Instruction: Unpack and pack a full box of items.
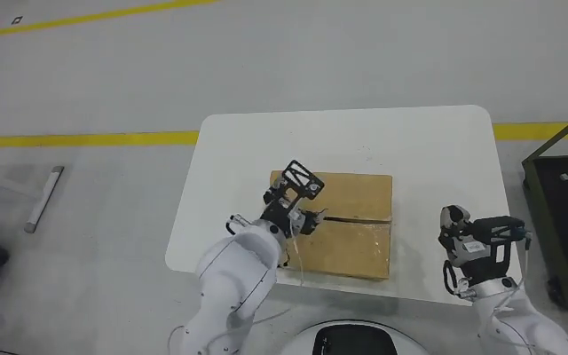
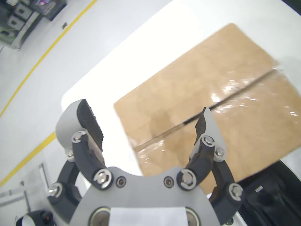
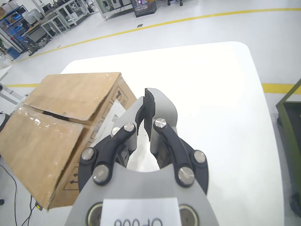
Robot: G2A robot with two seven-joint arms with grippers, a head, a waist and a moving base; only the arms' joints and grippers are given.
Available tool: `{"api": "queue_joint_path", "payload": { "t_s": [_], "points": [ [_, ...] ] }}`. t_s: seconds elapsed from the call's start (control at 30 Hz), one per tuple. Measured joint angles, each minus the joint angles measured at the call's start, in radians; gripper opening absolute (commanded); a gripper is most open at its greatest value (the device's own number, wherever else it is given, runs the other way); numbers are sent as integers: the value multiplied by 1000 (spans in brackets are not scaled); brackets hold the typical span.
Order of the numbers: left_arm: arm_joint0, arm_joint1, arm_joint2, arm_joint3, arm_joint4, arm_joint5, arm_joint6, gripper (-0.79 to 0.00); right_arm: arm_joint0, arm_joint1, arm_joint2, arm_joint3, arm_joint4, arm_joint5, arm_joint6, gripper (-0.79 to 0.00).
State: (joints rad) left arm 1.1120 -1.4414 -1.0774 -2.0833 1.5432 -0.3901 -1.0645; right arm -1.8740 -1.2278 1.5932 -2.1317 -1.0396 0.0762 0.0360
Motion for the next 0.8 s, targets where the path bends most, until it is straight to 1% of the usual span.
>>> {"api": "queue_joint_path", "payload": {
  "t_s": [0.07, 0.2, 0.27, 0.4, 0.63, 0.67, 0.7, 0.73, 0.77, 0.8],
  "points": [
    [-10, -4, 66, 33, 21, -10, -5, 0, -17, 0, 22, 5, 12, -1, -9, -785],
    [-38, -10, 140, 88, 87, -8, -1, 0, -39, -2, 47, 7, 28, -10, -23, -785],
    [-52, -12, 158, 115, 128, -5, -4, 0, -48, -3, 54, 5, 33, -13, -29, -785],
    [-76, -10, 179, 163, 215, -40, -8, 0, -61, -5, 61, -1, 39, -14, -37, -785],
    [-110, -10, 200, 230, 367, -33, 52, 0, -75, -8, 69, -4, 38, -20, -50, -785],
    [-116, -10, 204, 246, 393, -37, 65, -129, -77, -9, 71, -3, 39, -21, -52, -785],
    [-120, -10, 206, 259, 414, -41, 73, -329, -79, -9, 71, -2, 39, -22, -54, -785],
    [-124, -9, 208, 272, 437, -43, 81, -449, -80, -10, 72, -2, 40, -22, -54, -785],
    [-125, -9, 207, 286, 457, -41, 94, -502, -81, -10, 72, -2, 41, -22, -55, -785],
    [-124, -9, 205, 293, 461, -37, 101, -606, -82, -11, 73, -2, 41, -22, -56, -785]
  ]
}}
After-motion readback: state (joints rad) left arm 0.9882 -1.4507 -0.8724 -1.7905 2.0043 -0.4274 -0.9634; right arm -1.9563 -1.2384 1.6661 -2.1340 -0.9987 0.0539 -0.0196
